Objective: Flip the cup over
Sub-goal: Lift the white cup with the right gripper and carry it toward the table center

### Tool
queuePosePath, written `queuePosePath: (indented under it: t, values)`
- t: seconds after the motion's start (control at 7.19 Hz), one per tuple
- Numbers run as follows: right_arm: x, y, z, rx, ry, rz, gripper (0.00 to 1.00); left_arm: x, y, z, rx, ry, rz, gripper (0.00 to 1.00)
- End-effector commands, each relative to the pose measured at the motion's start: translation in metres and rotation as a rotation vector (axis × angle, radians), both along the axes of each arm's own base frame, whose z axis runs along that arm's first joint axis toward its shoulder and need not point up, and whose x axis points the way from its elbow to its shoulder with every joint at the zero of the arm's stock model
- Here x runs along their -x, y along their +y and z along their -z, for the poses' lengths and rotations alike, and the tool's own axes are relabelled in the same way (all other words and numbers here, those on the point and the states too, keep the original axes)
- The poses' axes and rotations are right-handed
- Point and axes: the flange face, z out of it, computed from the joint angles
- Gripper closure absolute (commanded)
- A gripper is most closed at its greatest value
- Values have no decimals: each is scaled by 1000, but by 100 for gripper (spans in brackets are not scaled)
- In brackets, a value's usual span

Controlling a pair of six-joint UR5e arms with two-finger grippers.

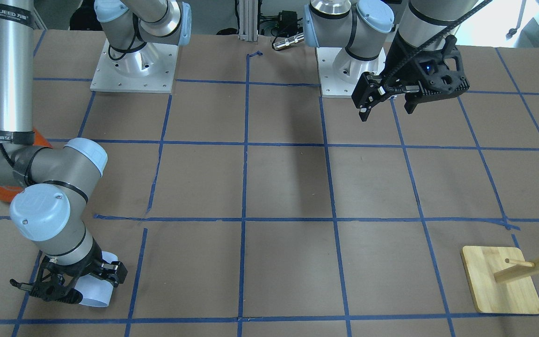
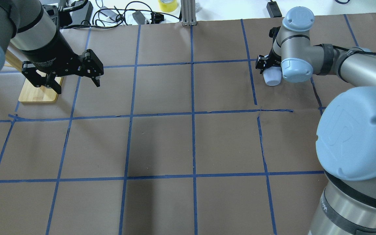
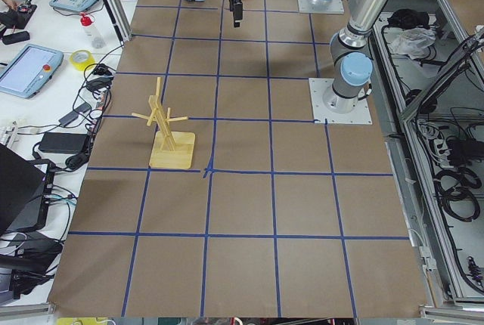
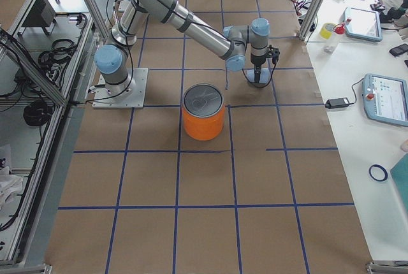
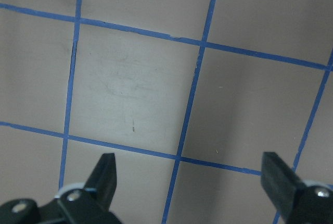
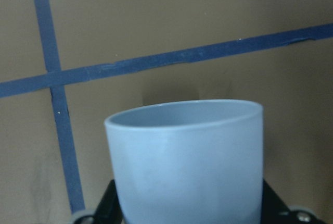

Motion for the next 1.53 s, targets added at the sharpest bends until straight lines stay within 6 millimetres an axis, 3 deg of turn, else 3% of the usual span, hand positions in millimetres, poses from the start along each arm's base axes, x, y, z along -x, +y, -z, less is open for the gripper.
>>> queuePosePath:
  t: [0.0, 0.28, 0.42, 0.83, 0.97, 1.25, 1.39]
  values:
    - [1, -2, 1, 3, 1, 0, 94, 0, 0, 0, 0, 0, 0, 0]
    - [-8, -10, -19, 46, 24, -112, 100, 0, 0, 0, 0, 0, 0, 0]
    - [-31, -11, -38, 69, 33, -189, 100, 0, 0, 0, 0, 0, 0, 0]
    - [-155, 5, -59, 153, 35, -370, 100, 0, 0, 0, 0, 0, 0, 0]
    - [-196, 19, -60, 156, 36, -452, 100, 0, 0, 0, 0, 2, 0, 0]
    - [-282, 56, -59, 186, 86, -796, 100, 0, 0, -1, 2, 2, -1, 0]
    - [-295, 62, -55, 185, 124, -960, 100, 0, 0, -1, 2, 0, -2, 0]
